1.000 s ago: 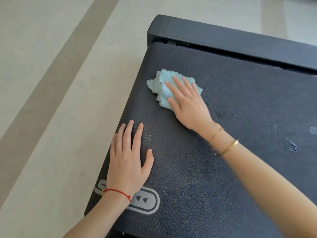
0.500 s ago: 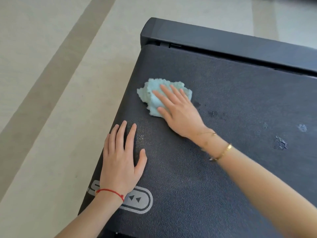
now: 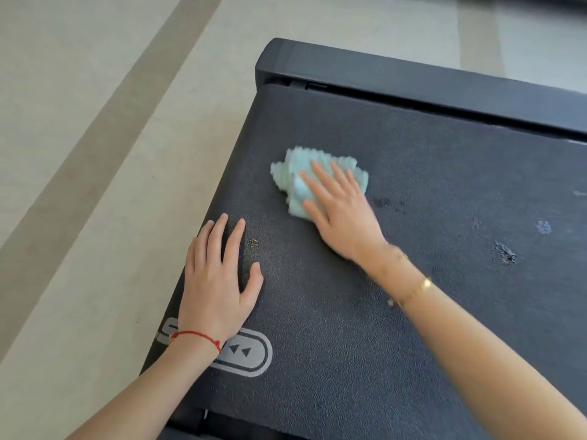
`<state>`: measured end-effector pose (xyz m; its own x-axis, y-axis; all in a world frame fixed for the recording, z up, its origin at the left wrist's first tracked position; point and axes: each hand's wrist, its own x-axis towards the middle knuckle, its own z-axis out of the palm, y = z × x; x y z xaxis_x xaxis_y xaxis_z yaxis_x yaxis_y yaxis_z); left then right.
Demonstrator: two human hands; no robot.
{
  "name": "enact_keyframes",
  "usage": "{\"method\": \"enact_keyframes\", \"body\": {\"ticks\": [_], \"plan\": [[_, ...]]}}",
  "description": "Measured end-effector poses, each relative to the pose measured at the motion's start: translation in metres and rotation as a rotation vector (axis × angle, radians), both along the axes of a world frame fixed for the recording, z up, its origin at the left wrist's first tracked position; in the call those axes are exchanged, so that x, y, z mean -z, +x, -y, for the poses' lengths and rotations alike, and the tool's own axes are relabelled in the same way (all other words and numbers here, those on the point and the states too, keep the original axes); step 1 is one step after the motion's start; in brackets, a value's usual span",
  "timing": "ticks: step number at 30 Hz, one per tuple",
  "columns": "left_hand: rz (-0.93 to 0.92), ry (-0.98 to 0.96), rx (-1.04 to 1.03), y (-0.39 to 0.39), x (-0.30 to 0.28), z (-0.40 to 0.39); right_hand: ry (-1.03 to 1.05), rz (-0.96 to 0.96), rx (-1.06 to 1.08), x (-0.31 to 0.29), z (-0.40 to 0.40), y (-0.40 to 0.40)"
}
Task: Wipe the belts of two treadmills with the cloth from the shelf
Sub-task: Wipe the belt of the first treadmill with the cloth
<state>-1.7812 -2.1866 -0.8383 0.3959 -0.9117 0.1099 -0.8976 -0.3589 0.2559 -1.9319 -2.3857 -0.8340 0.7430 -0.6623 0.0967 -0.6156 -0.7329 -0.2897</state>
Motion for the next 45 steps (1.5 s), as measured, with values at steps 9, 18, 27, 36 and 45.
{"method": "enact_keyframes", "body": {"ticks": [9,18,27,36,45], "plan": [[0.004,-0.021,0.002,0.0,0.002,0.0,0.042,-0.061,0.311,-0.003,0.073,-0.032],[-0.045,0.011,-0.021,0.001,0.003,-0.003,0.029,-0.038,-0.136,-0.004,-0.058,-0.05],[-0.088,0.109,-0.052,-0.013,-0.003,-0.096,0.059,-0.138,-0.041,-0.01,-0.028,0.007],[-0.118,0.11,-0.079,-0.007,-0.001,-0.105,0.027,-0.006,-0.437,-0.004,-0.147,-0.011],[-0.193,0.018,-0.1,-0.006,0.0,-0.107,-0.027,-0.068,-0.101,0.0,-0.067,0.089]]}}
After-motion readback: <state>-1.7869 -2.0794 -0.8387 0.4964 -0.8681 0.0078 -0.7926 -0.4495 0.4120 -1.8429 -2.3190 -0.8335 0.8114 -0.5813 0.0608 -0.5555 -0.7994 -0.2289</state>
